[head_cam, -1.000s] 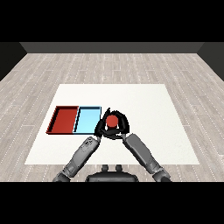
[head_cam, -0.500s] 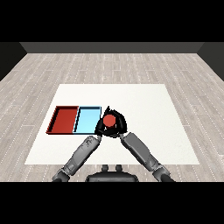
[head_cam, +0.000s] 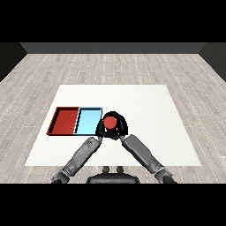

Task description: Pick the red can and put it in the red box

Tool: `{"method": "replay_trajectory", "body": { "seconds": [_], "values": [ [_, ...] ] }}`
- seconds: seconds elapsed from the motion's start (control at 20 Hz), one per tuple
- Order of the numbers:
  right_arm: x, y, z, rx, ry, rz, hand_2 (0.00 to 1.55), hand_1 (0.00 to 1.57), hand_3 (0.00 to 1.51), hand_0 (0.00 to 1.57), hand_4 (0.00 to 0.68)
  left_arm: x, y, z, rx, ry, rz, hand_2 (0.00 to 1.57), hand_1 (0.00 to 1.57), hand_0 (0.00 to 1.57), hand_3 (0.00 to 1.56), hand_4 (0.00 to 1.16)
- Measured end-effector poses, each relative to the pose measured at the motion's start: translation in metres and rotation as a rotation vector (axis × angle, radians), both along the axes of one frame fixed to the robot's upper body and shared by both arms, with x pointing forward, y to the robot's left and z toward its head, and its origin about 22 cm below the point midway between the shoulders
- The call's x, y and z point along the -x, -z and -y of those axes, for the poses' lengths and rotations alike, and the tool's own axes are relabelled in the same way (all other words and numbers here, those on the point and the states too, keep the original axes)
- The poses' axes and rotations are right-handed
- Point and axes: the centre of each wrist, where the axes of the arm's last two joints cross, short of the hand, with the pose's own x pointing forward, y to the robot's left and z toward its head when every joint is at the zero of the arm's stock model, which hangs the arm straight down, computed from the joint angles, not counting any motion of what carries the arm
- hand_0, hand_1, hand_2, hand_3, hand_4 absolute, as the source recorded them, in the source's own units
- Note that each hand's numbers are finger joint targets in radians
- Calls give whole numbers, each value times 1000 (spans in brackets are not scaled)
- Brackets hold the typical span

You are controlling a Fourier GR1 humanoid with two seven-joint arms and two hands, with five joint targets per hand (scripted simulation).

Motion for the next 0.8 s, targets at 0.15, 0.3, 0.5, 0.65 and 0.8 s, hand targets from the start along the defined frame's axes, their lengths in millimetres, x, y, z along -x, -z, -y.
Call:
{"method": "replay_trajectory", "body": {
  "seconds": [0.15, 0.3, 0.5, 0.65, 0.8],
  "values": [
    [-3, -1, 1, -8, -12, 8, 1439, 1496, 1387, 1496, 560, -2, -1, 0, -19, -19, -3, 1480, 1571, 1571, 1360, 855],
    [-4, -4, 4, -10, -16, 9, 1453, 1519, 1394, 1519, 538, -4, -4, 4, -23, -39, -2, 1498, 1571, 1571, 1355, 866],
    [-7, -9, 2, -5, -14, 18, 1461, 1517, 1398, 1517, 547, -7, -6, 3, -12, -54, 19, 1526, 1571, 1571, 1425, 873],
    [-5, -8, 3, -11, -14, 27, 1454, 1486, 1398, 1486, 545, -3, -6, 5, -6, -62, 19, 1530, 1571, 1571, 1426, 926],
    [-6, -7, 4, -33, -40, 19, 1262, 1255, 1195, 1255, 0, -2, -3, 5, 11, -64, 24, 1556, 1571, 1571, 1489, 1119]
  ]
}}
